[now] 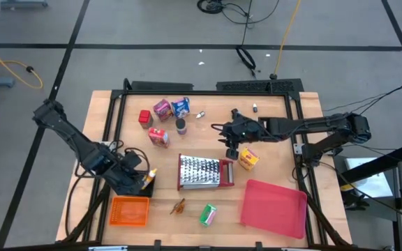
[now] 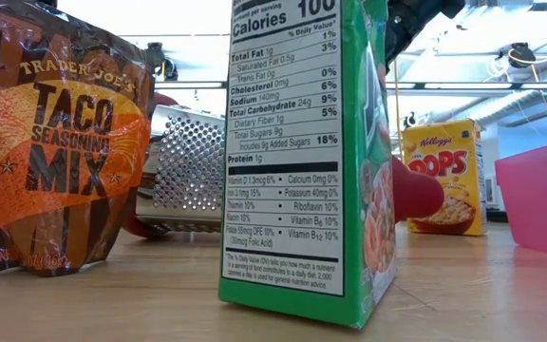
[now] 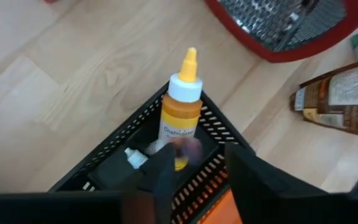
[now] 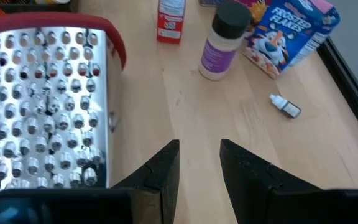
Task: Pick & Place Kitchen Items
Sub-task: Put the small brown food coloring bottle into the black bin
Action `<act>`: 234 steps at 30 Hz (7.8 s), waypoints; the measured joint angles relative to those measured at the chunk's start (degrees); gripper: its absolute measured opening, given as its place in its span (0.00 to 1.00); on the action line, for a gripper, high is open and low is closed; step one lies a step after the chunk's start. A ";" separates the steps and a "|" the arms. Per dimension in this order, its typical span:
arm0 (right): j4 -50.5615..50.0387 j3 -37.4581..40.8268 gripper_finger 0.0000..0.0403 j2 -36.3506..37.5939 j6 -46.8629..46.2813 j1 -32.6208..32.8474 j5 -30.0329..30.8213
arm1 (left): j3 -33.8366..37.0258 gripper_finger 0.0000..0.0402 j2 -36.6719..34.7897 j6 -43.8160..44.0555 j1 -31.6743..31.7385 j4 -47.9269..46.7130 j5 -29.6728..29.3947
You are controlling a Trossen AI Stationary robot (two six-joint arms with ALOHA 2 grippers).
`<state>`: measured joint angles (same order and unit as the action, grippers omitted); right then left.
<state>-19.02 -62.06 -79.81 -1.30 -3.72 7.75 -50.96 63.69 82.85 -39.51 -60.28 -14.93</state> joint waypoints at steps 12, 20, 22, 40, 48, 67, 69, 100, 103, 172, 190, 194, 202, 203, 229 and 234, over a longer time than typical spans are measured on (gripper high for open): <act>-6.97 0.00 0.28 0.00 -1.05 -4.87 0.04 | 0.00 0.51 1.91 -2.56 0.02 0.40 -5.61; -14.41 0.00 0.28 0.00 -1.07 -9.08 -0.07 | 0.00 0.52 1.90 -6.94 0.04 1.14 -20.20; -14.83 0.02 0.28 0.00 -1.27 -10.27 -0.13 | 0.00 0.52 1.90 -8.24 0.04 2.02 -24.67; -14.66 6.02 0.28 0.00 -3.65 -15.44 -5.23 | 0.00 0.52 1.87 -43.64 6.05 30.20 -45.13; -6.17 12.57 0.28 -0.04 -5.56 -15.35 -9.69 | 0.00 0.52 1.87 -45.68 9.54 31.66 -45.07; 1.41 17.98 0.28 0.07 -7.21 -15.33 -14.29 | 0.00 0.52 1.87 -46.39 12.59 31.79 -41.62; 1.41 18.30 0.28 0.07 -7.22 -15.33 -14.29 | 0.00 0.52 1.87 -46.47 12.59 31.86 -41.56; 7.92 20.34 0.10 0.11 -8.09 -15.73 -13.61 | 0.00 0.52 1.87 -46.40 12.59 31.86 -41.52; 7.63 20.23 0.12 0.92 -8.00 -15.73 -13.35 | 0.00 0.52 1.87 -46.41 12.59 31.86 -41.52; -3.45 4.37 0.35 -12.28 -5.57 -11.16 -12.26 | -0.04 0.52 1.90 -46.62 12.59 31.84 -39.09; 3.24 4.47 0.37 -19.97 1.38 -10.79 -12.15 | -0.02 0.52 1.87 -46.62 12.59 31.86 -38.98; 6.41 4.44 0.37 -22.31 3.35 -10.79 -12.22 | -0.02 0.52 1.87 -46.61 12.58 31.86 -38.96; 6.33 4.15 0.24 -25.84 5.23 -10.82 -11.93 | 0.00 0.52 1.90 -46.99 12.59 31.84 -39.00; 6.07 4.15 0.20 -25.86 5.12 -10.83 -11.88 | 0.00 0.52 1.90 -46.99 12.61 31.84 -38.99; 14.55 4.48 0.14 0.07 0.70 -3.61 -9.31 | 0.02 0.52 6.09 -62.84 16.15 53.30 -38.85; 19.53 4.46 0.14 3.42 2.19 0.22 -9.31 | 0.01 0.52 9.14 -68.73 19.03 62.03 -32.61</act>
<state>0.52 -57.60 -76.39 0.89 -3.49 -1.56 -50.94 72.82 14.12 -20.48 1.75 -47.54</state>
